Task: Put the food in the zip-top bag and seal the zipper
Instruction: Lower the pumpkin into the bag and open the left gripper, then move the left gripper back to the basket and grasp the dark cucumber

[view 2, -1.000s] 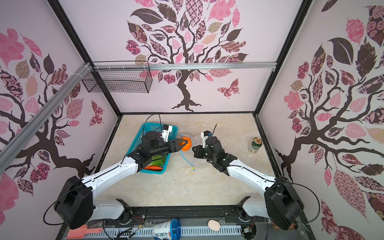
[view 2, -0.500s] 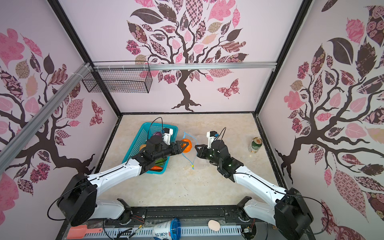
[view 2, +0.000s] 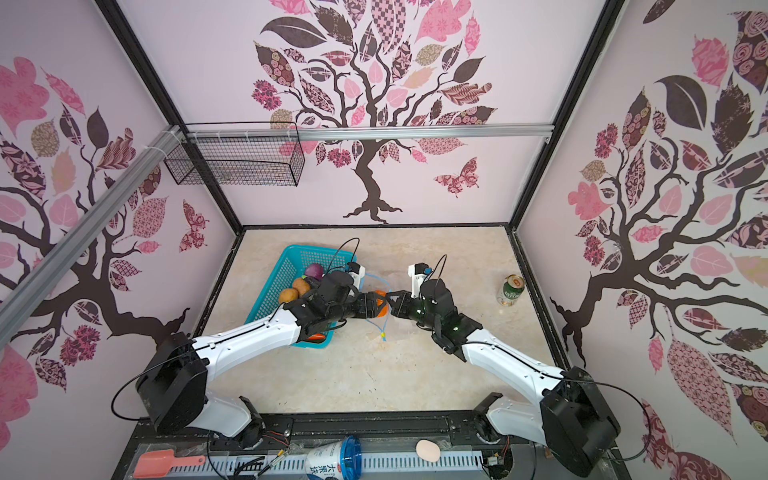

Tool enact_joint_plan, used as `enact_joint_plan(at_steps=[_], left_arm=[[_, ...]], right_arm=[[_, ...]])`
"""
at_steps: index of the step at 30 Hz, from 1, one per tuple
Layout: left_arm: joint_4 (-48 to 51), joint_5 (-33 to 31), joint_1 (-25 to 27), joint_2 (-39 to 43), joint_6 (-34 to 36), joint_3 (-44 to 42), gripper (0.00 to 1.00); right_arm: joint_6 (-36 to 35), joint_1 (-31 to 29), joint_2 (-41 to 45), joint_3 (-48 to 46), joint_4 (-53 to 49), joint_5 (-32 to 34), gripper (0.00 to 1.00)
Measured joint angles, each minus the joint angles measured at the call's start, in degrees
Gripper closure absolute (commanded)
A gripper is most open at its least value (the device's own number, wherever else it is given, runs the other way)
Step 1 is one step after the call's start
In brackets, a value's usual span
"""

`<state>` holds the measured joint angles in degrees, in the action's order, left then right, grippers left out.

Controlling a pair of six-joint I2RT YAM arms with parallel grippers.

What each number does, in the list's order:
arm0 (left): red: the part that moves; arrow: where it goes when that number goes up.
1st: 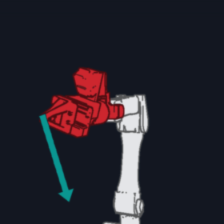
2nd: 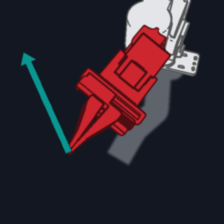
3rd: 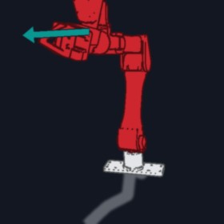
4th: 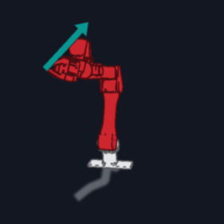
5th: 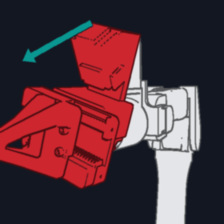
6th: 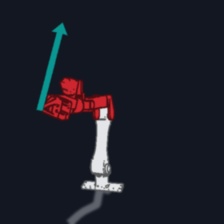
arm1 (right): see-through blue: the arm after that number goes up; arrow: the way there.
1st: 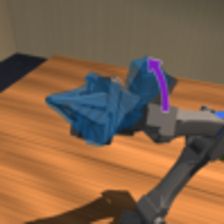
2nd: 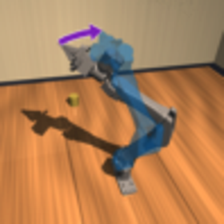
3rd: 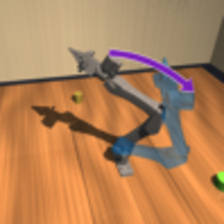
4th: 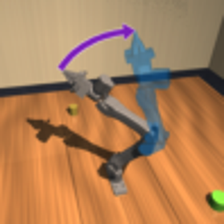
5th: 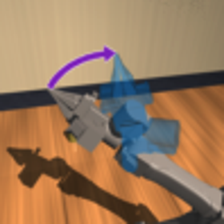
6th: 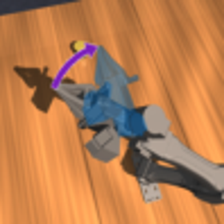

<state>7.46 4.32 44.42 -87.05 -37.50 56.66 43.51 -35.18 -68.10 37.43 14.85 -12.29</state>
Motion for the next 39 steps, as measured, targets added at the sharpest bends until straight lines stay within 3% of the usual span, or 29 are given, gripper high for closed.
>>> enact_joint_plan(at_steps=[4,8,16,26,32,39], left_arm=[[1.55,-1.33,0.15,-2.08,0.09,0.13,0.40],[2.93,-1.44,0.22,-3.50,0.31,1.20,0.24],[4.33,-1.27,0.24,-3.37,0.04,2.47,0.09],[7.34,-1.03,-1.05,3.93,-0.04,3.34,0.08],[9.07,-1.60,-7.65,8.07,1.09,3.34,0.08],[12.07,-7.61,-15.61,8.68,4.26,3.32,0.09]], right_arm=[[-0.04,-0.02,-0.31,-0.33,0.17,-0.42,1.00],[-0.28,-0.07,-0.33,-0.52,0.33,-0.42,1.00],[-1.57,-0.07,-0.31,-0.52,0.22,0.15,1.00],[-3.74,-0.04,-0.04,-0.52,-0.63,2.67,1.00],[-5.05,-0.04,0.76,-0.52,-2.05,3.61,1.00],[-6.82,-0.04,2.80,-0.52,-3.69,4.66,1.00]])
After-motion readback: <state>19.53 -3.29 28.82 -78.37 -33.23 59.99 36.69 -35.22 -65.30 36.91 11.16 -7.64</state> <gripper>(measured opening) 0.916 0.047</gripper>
